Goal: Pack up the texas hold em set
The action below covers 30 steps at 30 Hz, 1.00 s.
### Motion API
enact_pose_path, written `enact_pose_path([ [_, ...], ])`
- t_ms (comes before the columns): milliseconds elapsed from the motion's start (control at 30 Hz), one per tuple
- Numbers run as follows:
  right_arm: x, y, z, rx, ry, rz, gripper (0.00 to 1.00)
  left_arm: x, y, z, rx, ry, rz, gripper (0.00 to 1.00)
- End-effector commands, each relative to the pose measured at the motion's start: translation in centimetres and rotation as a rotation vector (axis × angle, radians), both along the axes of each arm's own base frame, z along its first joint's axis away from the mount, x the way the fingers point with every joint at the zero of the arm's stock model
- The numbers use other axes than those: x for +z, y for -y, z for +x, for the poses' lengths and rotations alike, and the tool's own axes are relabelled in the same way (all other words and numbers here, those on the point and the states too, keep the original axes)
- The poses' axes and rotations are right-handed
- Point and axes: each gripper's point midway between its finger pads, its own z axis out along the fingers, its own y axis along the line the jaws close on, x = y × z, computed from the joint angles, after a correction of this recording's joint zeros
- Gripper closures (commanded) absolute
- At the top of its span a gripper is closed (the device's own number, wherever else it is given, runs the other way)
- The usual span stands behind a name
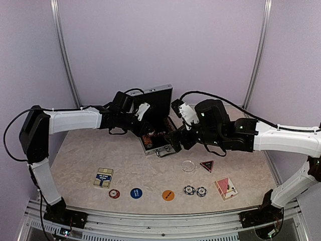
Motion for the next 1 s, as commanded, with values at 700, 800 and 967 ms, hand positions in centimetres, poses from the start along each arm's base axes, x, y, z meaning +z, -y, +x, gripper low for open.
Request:
enact_pose_path([
  [700,0.2,4.4,-2.7,-0.041,-0.039,0.083,0.0,-8.2,-0.6,0.6,-0.049,0.245,0.454,1.0],
  [800,0.3,4.4,-2.7,-0.039,-0.037,0.085,0.0,-8.6,-0.5,0.6,-0.061,0.243,0.458,1.0],
  [967,0.7,4.4,-2.6,-0.04,-0.031,0.087,0.0,-9.5,-0.3,0.4,-0.076,0.223,0.466,1.0],
])
